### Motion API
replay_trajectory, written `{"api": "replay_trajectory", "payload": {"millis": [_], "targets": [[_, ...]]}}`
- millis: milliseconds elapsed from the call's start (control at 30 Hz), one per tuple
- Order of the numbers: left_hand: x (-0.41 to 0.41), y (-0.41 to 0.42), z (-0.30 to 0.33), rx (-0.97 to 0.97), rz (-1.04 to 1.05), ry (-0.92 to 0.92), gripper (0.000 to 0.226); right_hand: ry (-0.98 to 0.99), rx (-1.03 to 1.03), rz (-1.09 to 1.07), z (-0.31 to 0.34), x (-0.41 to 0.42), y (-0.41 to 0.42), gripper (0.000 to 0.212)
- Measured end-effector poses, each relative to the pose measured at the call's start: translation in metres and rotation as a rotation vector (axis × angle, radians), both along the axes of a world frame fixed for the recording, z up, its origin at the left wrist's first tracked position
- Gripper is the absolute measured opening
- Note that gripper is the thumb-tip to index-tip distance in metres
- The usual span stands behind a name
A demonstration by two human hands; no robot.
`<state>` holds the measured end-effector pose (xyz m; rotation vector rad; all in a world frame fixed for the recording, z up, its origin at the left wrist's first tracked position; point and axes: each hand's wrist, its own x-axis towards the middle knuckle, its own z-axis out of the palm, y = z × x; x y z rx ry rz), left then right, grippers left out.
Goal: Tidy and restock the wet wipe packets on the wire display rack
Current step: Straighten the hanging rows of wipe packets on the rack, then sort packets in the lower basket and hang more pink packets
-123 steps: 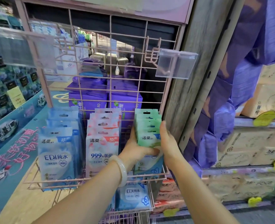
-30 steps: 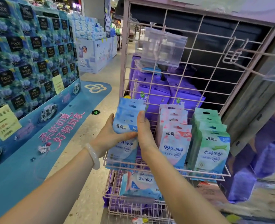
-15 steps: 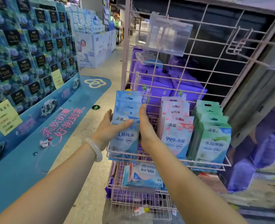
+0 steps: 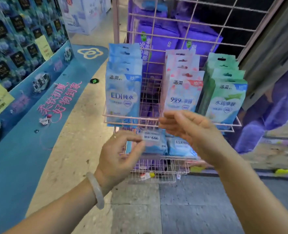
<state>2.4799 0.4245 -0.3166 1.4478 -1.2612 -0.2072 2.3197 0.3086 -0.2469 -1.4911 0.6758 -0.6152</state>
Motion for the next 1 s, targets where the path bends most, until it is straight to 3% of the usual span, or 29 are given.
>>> {"api": "replay_trajectory", "payload": {"millis": [67,133,233,267,367,433,500,567,633,700,833,933,1000], "targets": [[-0.002,0.001,-0.039,0.261,0.0,-0.001,0.022,0.172,0.043,-0.038,-0.041,-0.022,0.007,0.015],[-0.002,-0.003,-0.067,0.503,0.053,0.141,0.036,0.345,0.093,-0.142,-0.084,-0.038,0.01,0.018],[-0.001,-0.026,-0.085,0.685,0.132,0.254,0.054,0.409,0.179,-0.284,-0.123,-0.043,0.003,0.028],[-0.002,-0.035,-0.087,0.718,0.155,0.286,0.053,0.408,0.192,-0.317,-0.131,-0.04,0.0,0.028],[-0.003,-0.063,-0.086,0.688,0.192,0.495,0.017,0.41,0.224,-0.337,-0.147,-0.02,-0.015,0.016],[-0.003,-0.078,-0.085,0.687,0.236,0.6,0.021,0.431,0.209,-0.338,-0.15,-0.001,-0.024,0.009],[-0.003,-0.091,-0.086,0.747,0.258,0.671,0.03,0.494,0.19,-0.284,-0.154,0.015,-0.028,0.03],[-0.008,-0.096,-0.082,0.79,0.252,0.735,0.023,0.525,0.148,-0.275,-0.158,0.025,-0.027,0.05],[-0.017,-0.094,-0.075,0.74,0.271,0.812,0.027,0.389,0.141,-0.345,-0.16,0.024,-0.023,0.038],[-0.024,-0.086,-0.073,0.639,0.306,0.942,0.046,0.191,0.216,-0.402,-0.162,0.017,-0.021,0.029],[-0.053,-0.063,-0.073,0.379,0.232,1.416,0.058,-0.133,0.567,-0.476,-0.168,0.008,-0.01,0.053],[-0.089,-0.061,-0.076,0.182,0.185,1.59,0.041,-0.086,0.63,-0.428,-0.17,0.012,0.005,0.05],[-0.102,-0.059,-0.078,0.187,0.192,1.609,0.03,-0.013,0.597,-0.395,-0.17,0.01,0.0,0.045]]}}
